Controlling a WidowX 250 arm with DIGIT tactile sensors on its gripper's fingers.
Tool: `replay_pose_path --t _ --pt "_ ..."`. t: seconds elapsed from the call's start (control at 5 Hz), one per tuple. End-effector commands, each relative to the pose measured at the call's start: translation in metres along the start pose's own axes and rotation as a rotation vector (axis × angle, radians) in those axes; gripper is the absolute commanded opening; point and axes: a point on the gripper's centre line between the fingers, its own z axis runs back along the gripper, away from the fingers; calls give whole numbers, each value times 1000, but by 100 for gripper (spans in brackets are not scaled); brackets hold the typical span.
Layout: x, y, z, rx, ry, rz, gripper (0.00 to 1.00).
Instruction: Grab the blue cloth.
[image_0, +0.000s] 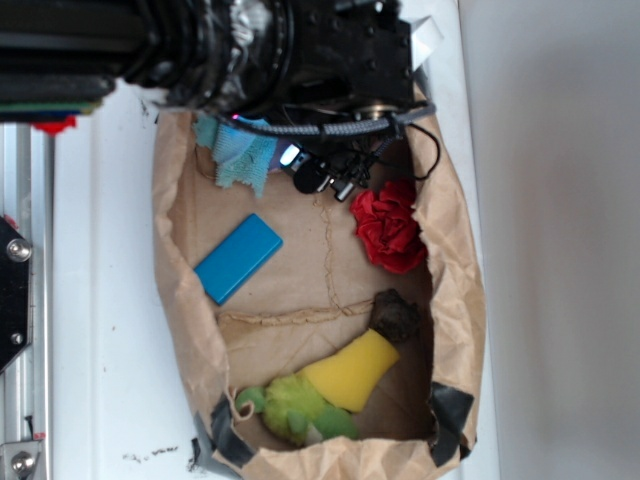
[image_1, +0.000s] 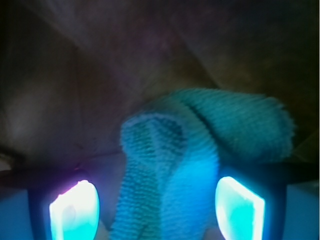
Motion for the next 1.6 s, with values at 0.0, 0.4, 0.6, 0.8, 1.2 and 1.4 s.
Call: replay_pose_path --t 0.0,0.4,0.6,0.8,1.2,1.4 --pt "6 -5 1 -43 0 -3 100" --pt "5 -7 -3 -25 -22 7 100" --pt "4 -9 -8 -4 -51 15 100" --pt "6 -11 -15 26 -61 38 100" --pt "5 -11 -17 21 -73 37 0" --pt "3 -10 -16 18 -84 27 0"
